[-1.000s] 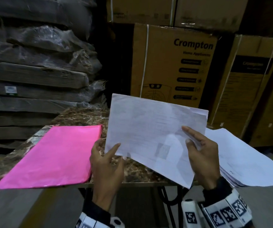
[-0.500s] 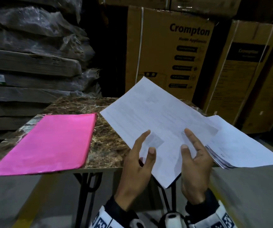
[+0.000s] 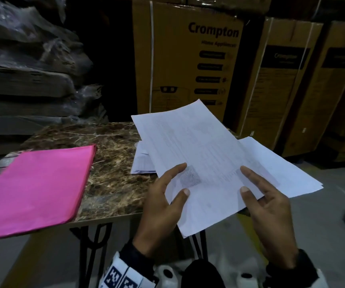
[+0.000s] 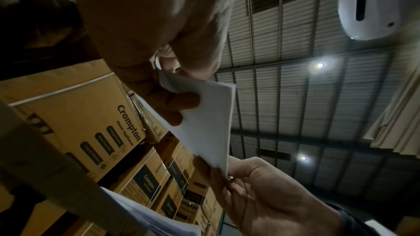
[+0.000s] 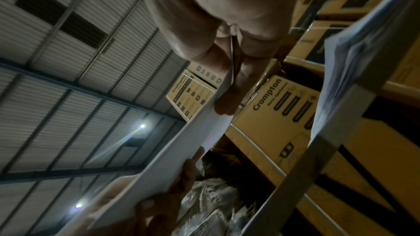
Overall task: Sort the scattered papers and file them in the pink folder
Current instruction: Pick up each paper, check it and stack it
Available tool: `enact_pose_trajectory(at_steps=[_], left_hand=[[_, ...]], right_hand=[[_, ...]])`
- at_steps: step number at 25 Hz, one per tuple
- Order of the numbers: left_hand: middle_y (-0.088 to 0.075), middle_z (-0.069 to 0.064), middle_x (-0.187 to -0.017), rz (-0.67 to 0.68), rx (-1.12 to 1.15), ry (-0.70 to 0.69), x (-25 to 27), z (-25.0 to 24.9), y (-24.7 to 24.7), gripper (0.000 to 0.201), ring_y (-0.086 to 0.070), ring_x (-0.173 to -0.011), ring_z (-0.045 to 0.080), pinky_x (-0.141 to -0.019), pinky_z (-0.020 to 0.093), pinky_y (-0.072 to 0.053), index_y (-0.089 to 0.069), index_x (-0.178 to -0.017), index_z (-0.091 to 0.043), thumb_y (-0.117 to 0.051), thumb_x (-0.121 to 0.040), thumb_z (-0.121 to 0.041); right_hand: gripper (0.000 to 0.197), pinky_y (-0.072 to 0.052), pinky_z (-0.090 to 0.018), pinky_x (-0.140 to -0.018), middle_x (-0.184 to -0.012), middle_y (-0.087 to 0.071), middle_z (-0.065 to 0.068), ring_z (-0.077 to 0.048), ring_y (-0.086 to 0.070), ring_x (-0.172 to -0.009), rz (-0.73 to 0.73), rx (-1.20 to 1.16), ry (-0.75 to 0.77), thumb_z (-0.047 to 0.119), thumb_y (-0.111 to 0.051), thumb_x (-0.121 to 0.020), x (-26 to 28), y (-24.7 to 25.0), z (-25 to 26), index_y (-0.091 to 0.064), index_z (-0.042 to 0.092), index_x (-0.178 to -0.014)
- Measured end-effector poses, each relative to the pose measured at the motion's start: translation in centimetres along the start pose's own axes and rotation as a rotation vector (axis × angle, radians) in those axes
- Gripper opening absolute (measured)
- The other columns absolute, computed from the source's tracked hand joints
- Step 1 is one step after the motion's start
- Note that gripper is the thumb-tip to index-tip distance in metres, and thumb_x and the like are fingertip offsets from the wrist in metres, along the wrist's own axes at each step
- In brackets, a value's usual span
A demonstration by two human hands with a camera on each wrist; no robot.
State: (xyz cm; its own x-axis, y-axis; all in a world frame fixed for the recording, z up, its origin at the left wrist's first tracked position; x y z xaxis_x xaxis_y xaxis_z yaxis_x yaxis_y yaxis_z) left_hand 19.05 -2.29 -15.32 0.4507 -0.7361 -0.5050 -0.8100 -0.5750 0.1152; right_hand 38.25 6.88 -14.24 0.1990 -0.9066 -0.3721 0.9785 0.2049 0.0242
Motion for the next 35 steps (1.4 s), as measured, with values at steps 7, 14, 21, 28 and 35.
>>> enact_pose_trajectory(at_steps=[7,14,21,28,35], left_hand=[[-0.059,-0.023,-0.132,0.06,-0.001,-0.026,-2.5,-0.2,-4.5,0.048,-0.048,-0.128,-0.008,-0.102,0.007,-0.038,-0.062,-0.131,-0.029,-0.068,-0.091,-0.003],[-0.055,-0.018,-0.137,0.094,0.023,0.009,-5.1,0.4,-9.6,0.05,-0.048,-0.127,-0.007,-0.103,0.015,-0.043,-0.058,-0.136,-0.032,-0.069,-0.092,-0.011],[-0.044,-0.017,-0.134,0.071,-0.103,0.041,-7.9,1.3,-14.5,0.044,-0.046,-0.113,-0.01,-0.091,0.014,-0.046,-0.051,-0.14,-0.029,-0.06,-0.097,-0.037],[-0.043,-0.002,-0.153,0.17,-0.399,0.016,-7.9,4.9,-15.5,0.068,-0.033,-0.141,0.02,-0.114,0.037,-0.025,-0.047,-0.144,-0.024,-0.024,-0.094,-0.065],[-0.034,-0.012,-0.157,0.355,-0.708,-0.037,-7.2,6.2,-15.8,0.074,-0.024,-0.145,0.01,-0.111,0.045,-0.018,-0.044,-0.144,-0.037,-0.016,-0.088,-0.075]], right_hand=[[0.047,-0.063,-0.047,-0.067,-0.141,-0.053,0.012,-0.026,-0.069,-0.056,-0.051,0.039,-0.071,0.009,-0.062,-0.095,-1.9,4.6,0.0,-0.058,0.034,-0.135],[0.052,-0.063,-0.042,-0.063,-0.1,-0.071,0.024,-0.027,-0.063,-0.051,-0.122,0.018,-0.081,0.003,-0.055,-0.099,-4.7,8.5,-1.2,-0.05,0.029,-0.143],[0.048,-0.059,-0.028,-0.056,-0.141,-0.052,-0.005,-0.024,-0.064,-0.05,-0.219,-0.022,-0.124,0.001,-0.055,-0.099,-9.3,12.1,-2.8,-0.053,0.026,-0.14],[0.052,-0.057,-0.028,-0.05,-0.136,-0.053,-0.012,-0.021,-0.064,-0.057,-0.145,0.097,-0.275,-0.003,-0.05,-0.099,-13.1,14.1,-5.8,-0.046,0.018,-0.146],[0.057,-0.046,-0.025,-0.042,-0.113,-0.059,-0.01,-0.022,-0.066,-0.055,-0.089,0.28,-0.342,0.0,-0.048,-0.099,-13.6,14.7,-7.3,-0.038,0.022,-0.15]])
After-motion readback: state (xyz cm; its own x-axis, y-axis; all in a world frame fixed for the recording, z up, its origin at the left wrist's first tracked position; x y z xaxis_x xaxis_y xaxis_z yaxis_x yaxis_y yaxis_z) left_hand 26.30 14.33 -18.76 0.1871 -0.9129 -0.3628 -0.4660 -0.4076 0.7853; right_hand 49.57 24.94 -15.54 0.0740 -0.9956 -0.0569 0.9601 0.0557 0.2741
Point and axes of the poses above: each hand's wrist, its own x-axis away from the middle knuckle, its own y-axis out of the back of the hand, z = x × y, the point moved 1 cm from there along -x, towards the middle knuckle
